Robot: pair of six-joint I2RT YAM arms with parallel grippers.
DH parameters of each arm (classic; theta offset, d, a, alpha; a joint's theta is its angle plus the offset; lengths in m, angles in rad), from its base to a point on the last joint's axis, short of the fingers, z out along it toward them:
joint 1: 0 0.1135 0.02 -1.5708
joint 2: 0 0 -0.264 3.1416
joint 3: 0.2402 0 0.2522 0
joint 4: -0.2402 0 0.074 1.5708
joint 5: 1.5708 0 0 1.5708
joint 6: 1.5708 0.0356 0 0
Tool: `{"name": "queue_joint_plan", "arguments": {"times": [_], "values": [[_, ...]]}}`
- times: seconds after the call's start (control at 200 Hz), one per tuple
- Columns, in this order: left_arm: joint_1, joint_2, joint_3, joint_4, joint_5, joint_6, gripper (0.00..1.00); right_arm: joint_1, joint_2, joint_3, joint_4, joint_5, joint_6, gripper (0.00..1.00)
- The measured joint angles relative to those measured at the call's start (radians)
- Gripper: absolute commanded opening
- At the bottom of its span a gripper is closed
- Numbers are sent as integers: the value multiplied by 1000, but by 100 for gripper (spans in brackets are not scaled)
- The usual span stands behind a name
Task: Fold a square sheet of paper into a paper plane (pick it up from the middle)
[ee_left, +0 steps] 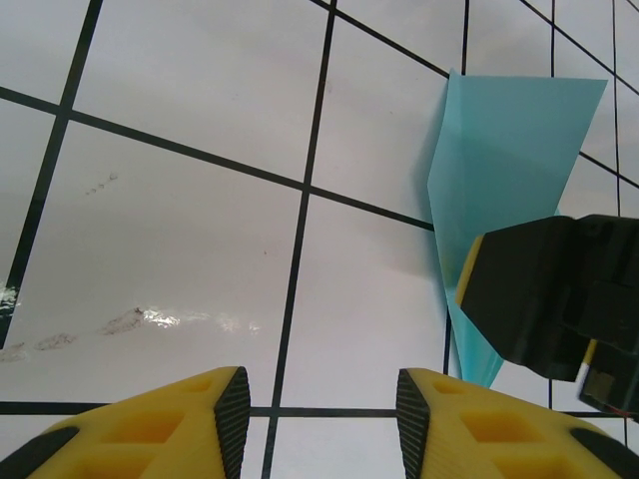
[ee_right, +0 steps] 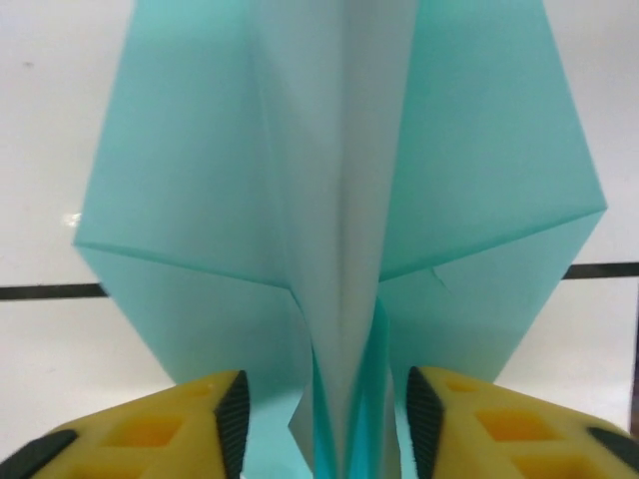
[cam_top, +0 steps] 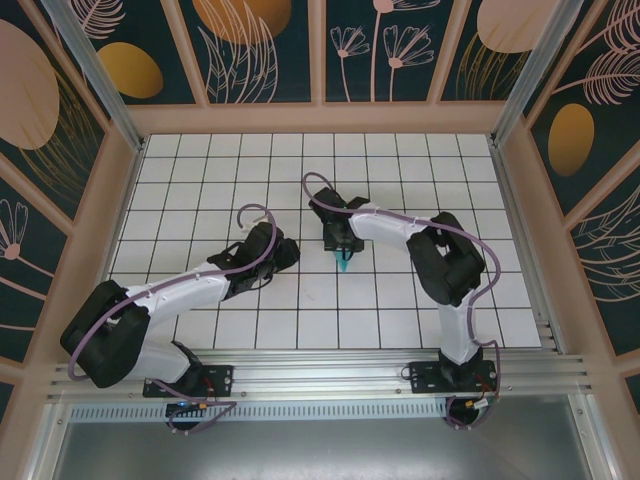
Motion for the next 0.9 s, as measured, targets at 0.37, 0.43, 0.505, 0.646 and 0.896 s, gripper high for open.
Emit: {"name": "queue_joint_plan", "arguments": {"times": [0.37, 0.43, 0.505, 0.646, 0.896], "values": [[1, 0, 0, -3, -18, 19, 47, 23, -269, -47, 24, 106, -12, 59], [3, -3, 0, -6, -31, 30, 47, 28, -360, -94, 51, 154, -22, 61], [8, -14, 0, -14, -56, 44, 47, 32, -485, -159, 89, 235, -32, 70], [23, -53, 0, -27, -122, 80, 54, -4, -691, -287, 168, 393, -50, 90], [107, -143, -43, -24, -298, 175, 84, -347, -796, -607, 401, 525, -170, 95]]}}
